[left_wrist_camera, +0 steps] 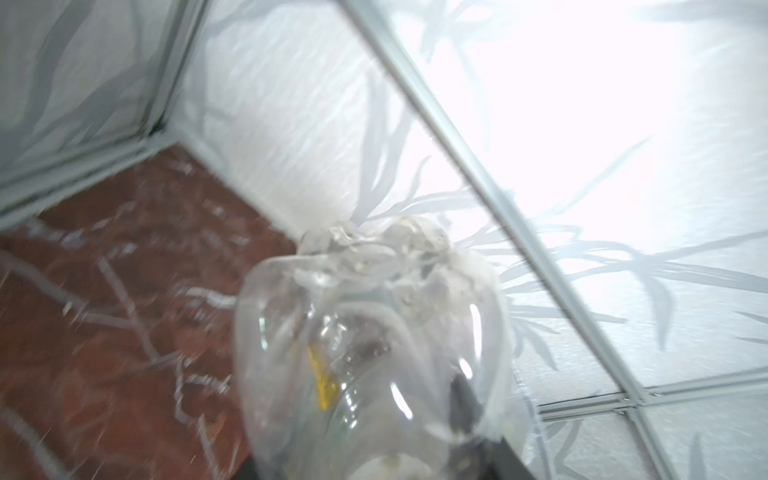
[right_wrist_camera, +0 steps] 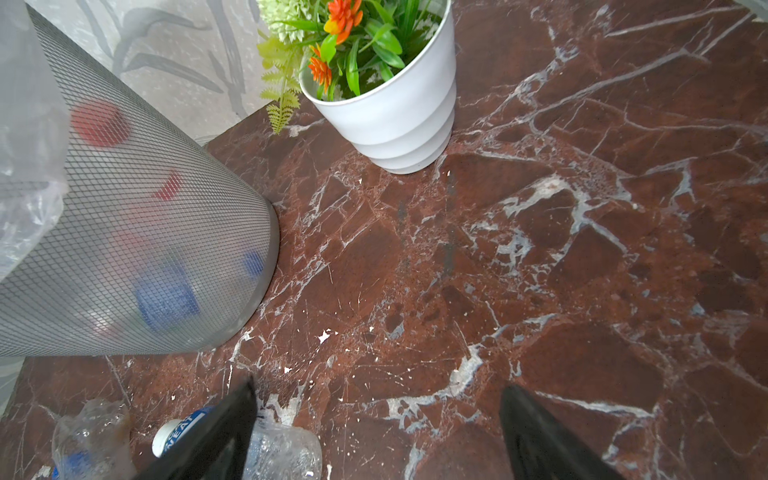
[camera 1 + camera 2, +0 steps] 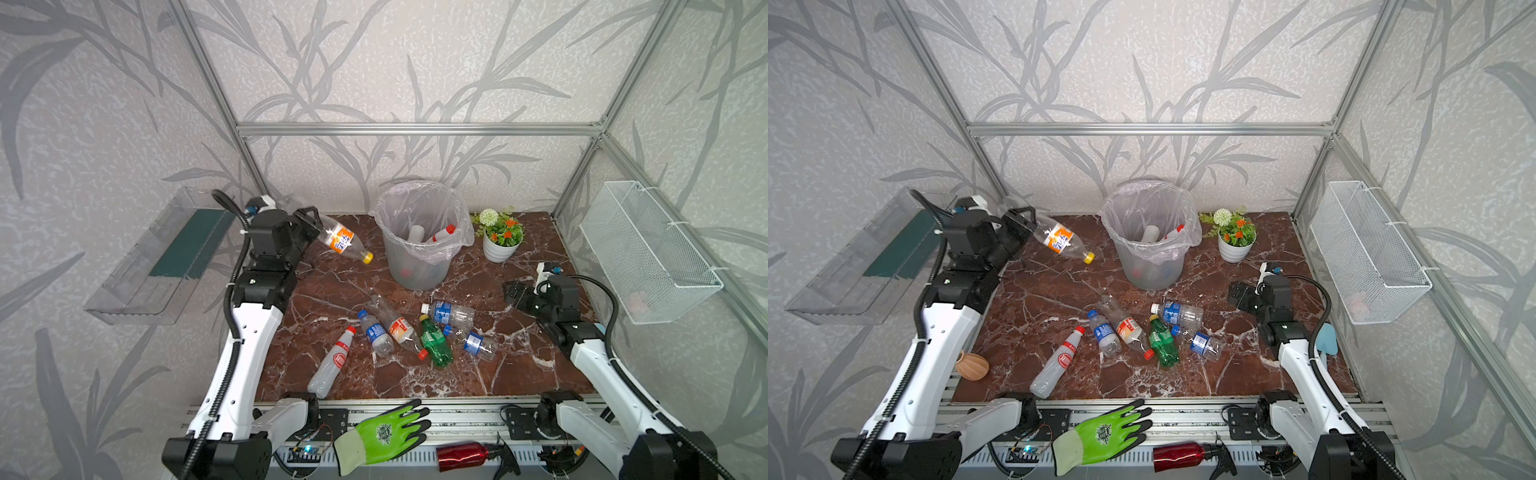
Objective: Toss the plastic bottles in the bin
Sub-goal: 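Lift the clear bottle with the left gripper and move it over the bin, then release the clear bottle into the bin and withdraw the left gripper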
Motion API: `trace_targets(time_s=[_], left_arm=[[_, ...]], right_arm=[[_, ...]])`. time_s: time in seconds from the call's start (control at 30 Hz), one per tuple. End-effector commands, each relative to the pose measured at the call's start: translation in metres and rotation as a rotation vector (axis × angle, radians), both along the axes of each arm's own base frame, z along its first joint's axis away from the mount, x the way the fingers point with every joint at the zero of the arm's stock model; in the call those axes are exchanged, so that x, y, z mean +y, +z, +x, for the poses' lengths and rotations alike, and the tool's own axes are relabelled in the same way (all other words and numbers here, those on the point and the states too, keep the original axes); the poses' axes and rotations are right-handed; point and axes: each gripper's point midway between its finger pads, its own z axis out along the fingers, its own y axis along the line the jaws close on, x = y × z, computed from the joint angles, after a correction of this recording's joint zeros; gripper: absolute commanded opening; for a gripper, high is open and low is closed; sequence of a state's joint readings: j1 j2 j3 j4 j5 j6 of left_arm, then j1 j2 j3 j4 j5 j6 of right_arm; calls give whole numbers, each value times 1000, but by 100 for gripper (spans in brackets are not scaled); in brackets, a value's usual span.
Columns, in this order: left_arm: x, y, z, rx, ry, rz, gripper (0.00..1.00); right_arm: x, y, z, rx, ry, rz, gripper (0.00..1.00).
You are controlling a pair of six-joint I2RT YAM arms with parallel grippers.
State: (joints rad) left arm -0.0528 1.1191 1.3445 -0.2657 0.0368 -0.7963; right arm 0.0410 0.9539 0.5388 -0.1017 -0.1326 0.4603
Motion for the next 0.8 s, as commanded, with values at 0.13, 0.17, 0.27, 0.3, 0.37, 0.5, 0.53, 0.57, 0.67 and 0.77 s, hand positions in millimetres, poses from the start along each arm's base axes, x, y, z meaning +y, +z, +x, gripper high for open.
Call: trace_targets(time_s=[0.13,0.17,0.27,0.3,0.37,0.5,0.53,0.57,0.67,0.77], left_arm=[[-77,69,45,-213,-204,219,43],[-96,70,52,-217,-247,249,43],[-153,56,77,-170,-383,345,45],[-169,45,87,-136,-418,374,48],[-193,23,105,-68,-476,421,61],[-199,-9,116,135,-495,553,81],[-195,-10,114,159,-484,560,84],[-192,-11,111,165,-476,569,88],[-179,-3,93,116,-434,562,99],[-158,1,69,63,-360,545,99]], right_arm=[[2,18,-1,-57,5,19,91],[1,20,-1,-60,4,18,91],[0,23,-3,-67,-2,15,91],[0,24,-4,-67,-2,16,91],[1,25,-5,-67,3,21,91],[1,28,-8,-64,8,14,91],[0,29,-9,-65,4,7,91],[-2,30,-10,-68,-1,2,91],[-3,29,-10,-69,-7,-7,91],[-3,25,-9,-57,-8,-1,91]])
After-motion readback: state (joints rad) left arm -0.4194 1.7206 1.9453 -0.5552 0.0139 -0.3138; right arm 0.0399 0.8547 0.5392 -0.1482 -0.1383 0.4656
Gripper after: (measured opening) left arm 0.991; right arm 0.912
